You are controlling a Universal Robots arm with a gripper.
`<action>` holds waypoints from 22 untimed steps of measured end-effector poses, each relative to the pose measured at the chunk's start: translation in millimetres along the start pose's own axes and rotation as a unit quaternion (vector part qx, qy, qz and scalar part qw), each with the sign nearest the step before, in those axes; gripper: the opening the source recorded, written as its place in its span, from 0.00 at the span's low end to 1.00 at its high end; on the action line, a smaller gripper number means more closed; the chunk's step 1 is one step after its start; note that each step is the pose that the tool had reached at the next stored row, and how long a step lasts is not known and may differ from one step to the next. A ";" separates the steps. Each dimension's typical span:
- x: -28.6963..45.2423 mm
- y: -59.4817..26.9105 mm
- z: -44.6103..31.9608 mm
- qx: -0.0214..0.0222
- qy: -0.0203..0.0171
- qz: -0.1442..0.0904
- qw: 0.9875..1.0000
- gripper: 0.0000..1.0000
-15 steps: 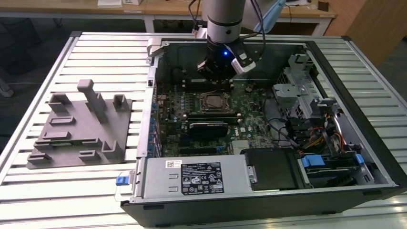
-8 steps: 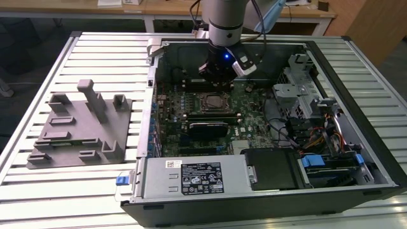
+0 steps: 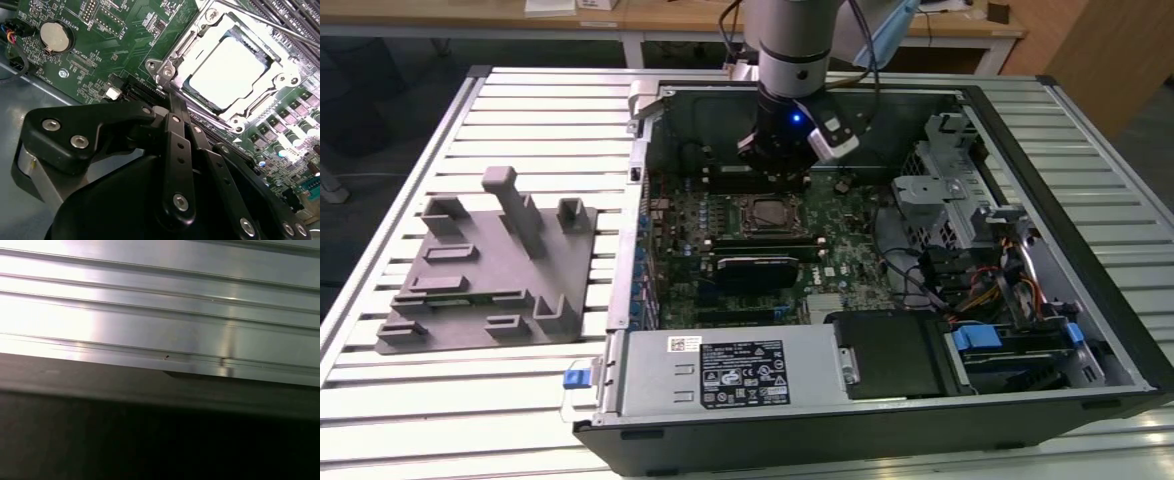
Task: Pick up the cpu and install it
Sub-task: 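Install the second cpu locking lever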
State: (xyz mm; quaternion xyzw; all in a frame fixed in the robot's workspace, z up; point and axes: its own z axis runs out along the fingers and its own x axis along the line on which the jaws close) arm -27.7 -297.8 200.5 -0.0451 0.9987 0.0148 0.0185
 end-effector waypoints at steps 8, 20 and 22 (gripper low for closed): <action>-0.1 0.1 -2.5 0.006 0.001 0.000 1.000 0.11; -1.2 -0.1 1.4 0.028 0.003 -0.001 1.000 0.11; -1.4 -0.2 2.1 0.029 0.003 -0.001 1.000 0.11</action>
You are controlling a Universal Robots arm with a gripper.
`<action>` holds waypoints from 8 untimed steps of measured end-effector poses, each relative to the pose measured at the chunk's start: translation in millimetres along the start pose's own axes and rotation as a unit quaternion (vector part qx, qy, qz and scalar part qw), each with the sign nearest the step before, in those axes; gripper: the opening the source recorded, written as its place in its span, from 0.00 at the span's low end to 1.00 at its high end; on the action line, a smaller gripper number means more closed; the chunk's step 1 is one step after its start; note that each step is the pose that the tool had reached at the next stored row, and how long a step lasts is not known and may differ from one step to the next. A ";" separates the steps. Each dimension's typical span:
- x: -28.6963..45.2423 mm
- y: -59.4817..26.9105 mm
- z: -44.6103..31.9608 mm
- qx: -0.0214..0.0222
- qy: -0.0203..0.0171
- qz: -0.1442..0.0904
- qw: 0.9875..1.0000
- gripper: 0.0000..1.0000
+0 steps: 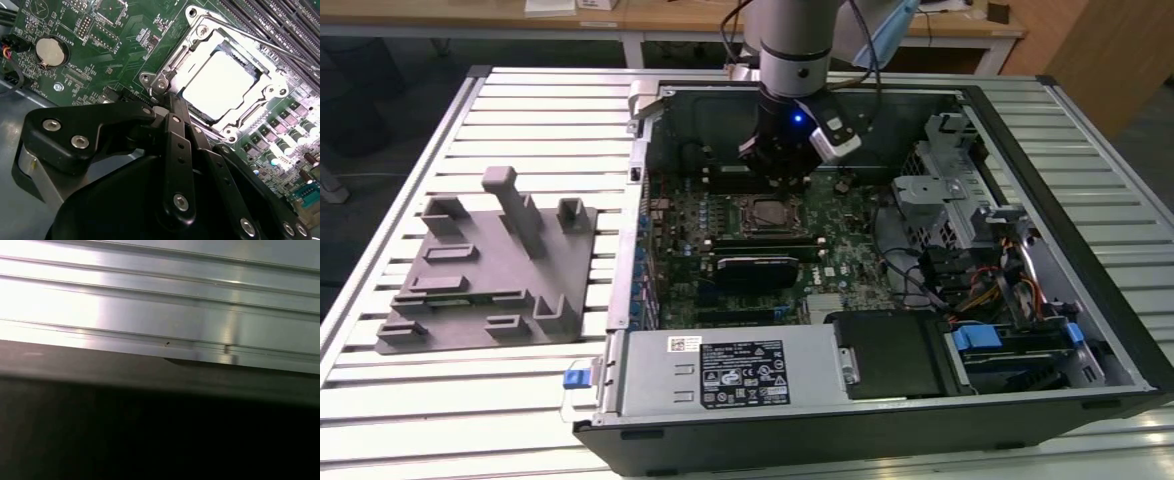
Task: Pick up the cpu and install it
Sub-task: 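Install the second cpu locking lever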
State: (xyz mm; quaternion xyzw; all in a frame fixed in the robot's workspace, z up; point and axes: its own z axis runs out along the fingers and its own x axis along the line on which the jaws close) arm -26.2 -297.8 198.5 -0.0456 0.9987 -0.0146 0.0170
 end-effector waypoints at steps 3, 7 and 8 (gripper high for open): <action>-0.8 -0.1 1.3 0.000 0.000 0.000 1.000 0.11; -1.5 -0.1 2.8 -0.003 0.001 0.000 1.000 0.11; -1.7 0.0 3.1 -0.005 0.000 0.000 1.000 0.11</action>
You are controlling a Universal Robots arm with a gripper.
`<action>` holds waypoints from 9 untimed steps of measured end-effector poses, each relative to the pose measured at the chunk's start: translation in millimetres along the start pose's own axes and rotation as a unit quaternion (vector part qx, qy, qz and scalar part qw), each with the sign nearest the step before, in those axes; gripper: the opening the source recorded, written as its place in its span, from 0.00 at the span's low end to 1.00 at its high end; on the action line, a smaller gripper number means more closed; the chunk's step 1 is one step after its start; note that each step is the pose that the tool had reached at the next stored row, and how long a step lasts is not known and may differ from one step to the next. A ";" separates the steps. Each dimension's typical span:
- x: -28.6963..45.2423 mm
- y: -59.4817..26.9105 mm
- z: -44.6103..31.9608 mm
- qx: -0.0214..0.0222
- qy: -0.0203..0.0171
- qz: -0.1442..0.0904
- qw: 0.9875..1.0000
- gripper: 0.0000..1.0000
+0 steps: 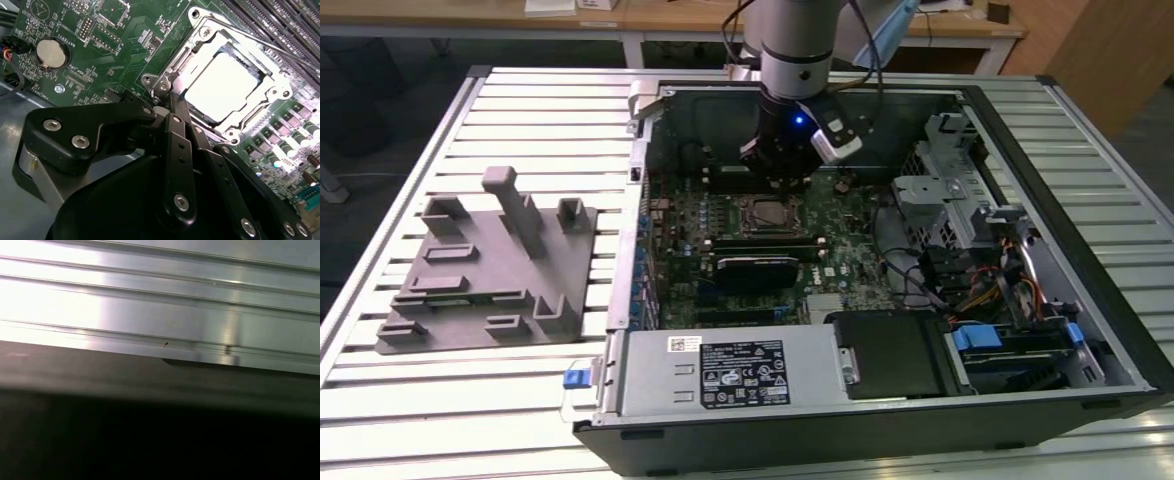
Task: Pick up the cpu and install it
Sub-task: 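Install the second cpu locking lever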
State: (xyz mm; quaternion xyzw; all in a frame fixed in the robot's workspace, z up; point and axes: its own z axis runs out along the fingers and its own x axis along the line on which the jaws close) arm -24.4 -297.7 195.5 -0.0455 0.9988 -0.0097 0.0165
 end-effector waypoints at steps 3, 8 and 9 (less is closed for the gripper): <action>-0.1 0.2 0.2 -0.008 -0.001 0.000 1.000 0.11; -0.2 0.2 -1.5 -0.010 -0.001 0.000 1.000 0.11; -0.3 0.2 -3.3 -0.010 0.000 0.000 1.000 0.11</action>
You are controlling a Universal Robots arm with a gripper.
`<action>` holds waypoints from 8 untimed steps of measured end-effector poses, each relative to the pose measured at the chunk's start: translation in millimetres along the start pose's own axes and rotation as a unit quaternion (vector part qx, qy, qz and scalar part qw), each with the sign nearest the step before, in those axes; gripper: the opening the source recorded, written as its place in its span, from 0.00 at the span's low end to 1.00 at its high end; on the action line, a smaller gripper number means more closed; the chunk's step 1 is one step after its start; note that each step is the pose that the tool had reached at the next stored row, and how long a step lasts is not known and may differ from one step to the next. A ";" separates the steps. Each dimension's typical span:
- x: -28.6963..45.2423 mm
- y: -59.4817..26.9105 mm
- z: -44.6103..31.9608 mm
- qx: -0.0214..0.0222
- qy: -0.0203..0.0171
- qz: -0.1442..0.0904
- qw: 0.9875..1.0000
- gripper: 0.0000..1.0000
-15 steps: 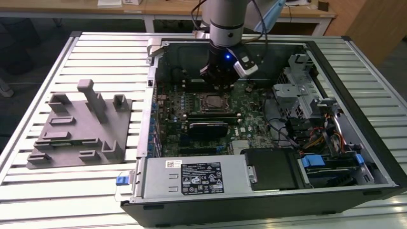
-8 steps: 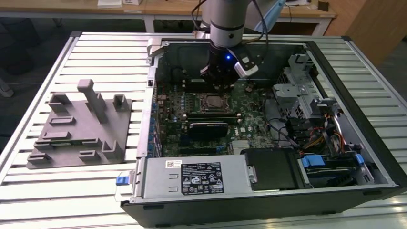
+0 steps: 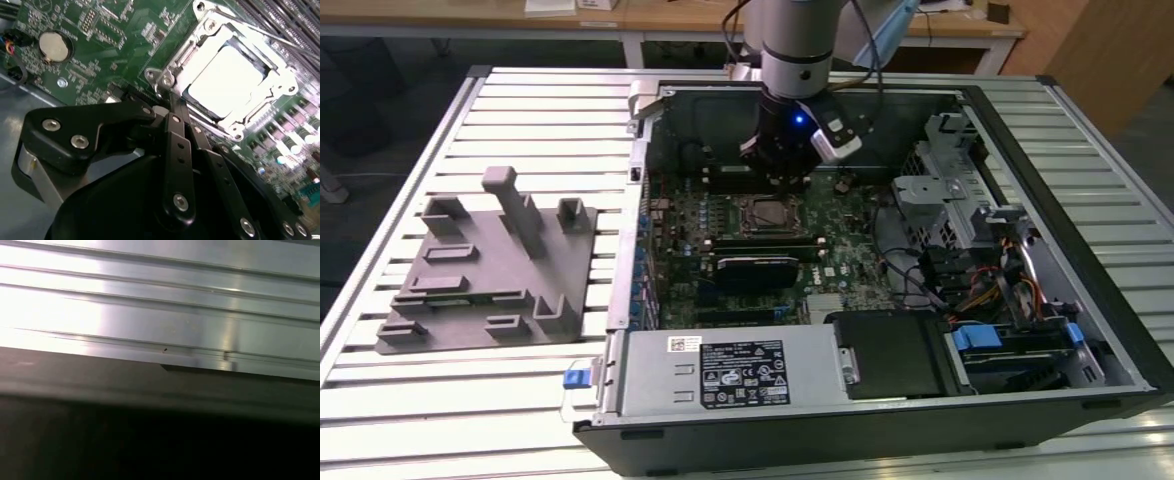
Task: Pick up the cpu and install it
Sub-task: 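Install the second cpu locking lever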
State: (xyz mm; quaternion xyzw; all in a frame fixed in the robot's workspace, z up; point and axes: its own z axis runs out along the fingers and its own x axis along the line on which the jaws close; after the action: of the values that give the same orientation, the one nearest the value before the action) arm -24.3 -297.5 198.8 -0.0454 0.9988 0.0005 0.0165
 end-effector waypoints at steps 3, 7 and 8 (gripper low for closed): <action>-0.1 -0.2 -5.9 0.000 0.000 0.000 1.000 0.11; -0.2 -0.8 -7.9 0.000 0.000 0.000 1.000 0.11; -0.2 -1.9 -8.0 0.000 0.001 0.000 1.000 0.11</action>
State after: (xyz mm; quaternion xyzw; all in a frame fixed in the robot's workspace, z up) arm -24.2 -299.4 206.8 -0.0454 0.9988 0.0000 0.0160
